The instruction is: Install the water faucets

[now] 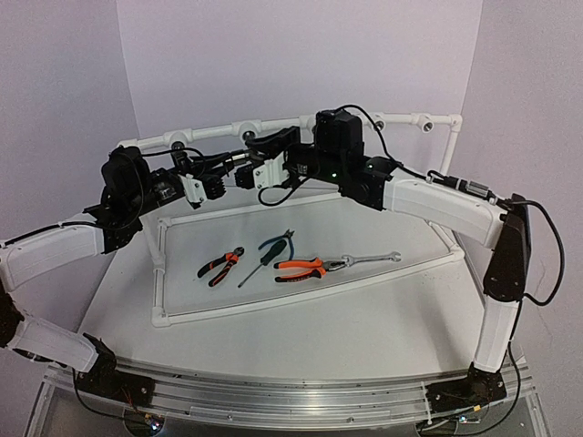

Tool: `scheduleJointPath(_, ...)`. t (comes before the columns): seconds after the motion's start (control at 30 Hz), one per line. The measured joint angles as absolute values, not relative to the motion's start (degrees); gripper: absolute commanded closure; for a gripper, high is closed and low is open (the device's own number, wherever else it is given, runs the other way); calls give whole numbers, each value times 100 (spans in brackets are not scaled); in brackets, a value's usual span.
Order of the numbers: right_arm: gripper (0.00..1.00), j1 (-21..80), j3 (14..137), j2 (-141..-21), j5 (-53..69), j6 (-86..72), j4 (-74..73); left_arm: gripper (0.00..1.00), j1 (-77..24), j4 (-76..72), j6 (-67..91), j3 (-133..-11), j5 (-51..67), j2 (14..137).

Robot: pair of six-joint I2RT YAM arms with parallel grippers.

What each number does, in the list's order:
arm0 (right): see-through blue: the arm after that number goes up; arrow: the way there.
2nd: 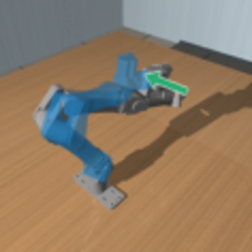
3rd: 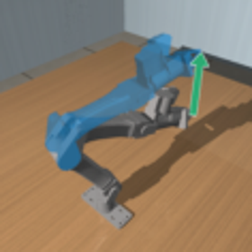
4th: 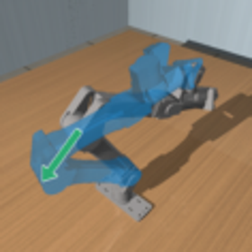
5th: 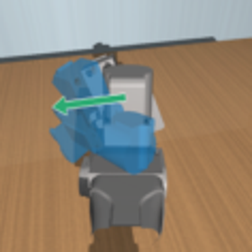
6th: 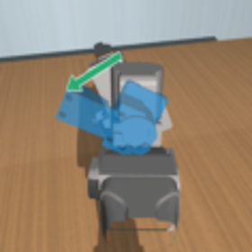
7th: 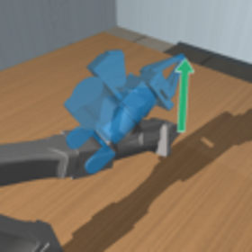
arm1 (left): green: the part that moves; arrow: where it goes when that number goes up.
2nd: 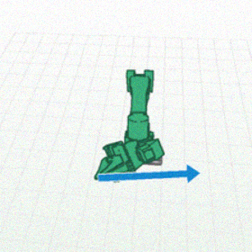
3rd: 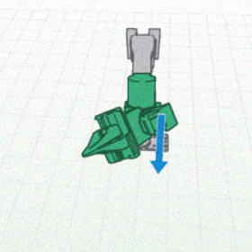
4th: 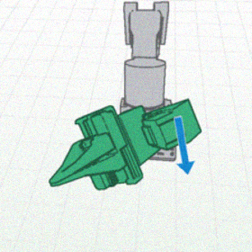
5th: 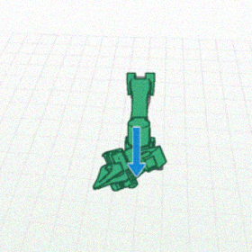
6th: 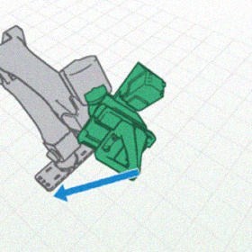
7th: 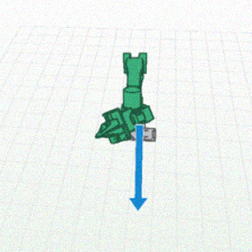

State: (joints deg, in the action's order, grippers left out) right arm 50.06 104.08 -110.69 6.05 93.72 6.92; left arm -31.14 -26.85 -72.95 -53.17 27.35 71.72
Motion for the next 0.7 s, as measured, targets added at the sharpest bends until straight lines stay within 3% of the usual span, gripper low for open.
scheduleJointPath(0.2, 82, 5069, 10126, -11067, 470, 9287, 1252, 100, -3073, -2697, -7214, -5323, 2754, 7172)
scheduleJointPath(0.4, 98, 5095, 9948, -11067, 353, 9174, 1609, 100, -3064, -2696, -7208, -5323, 2755, 7172)
scheduleJointPath(0.7, 100, 5194, 9600, -11026, -21, 8886, 2152, 97, -3059, -2696, -7205, -5325, 2781, 7170)
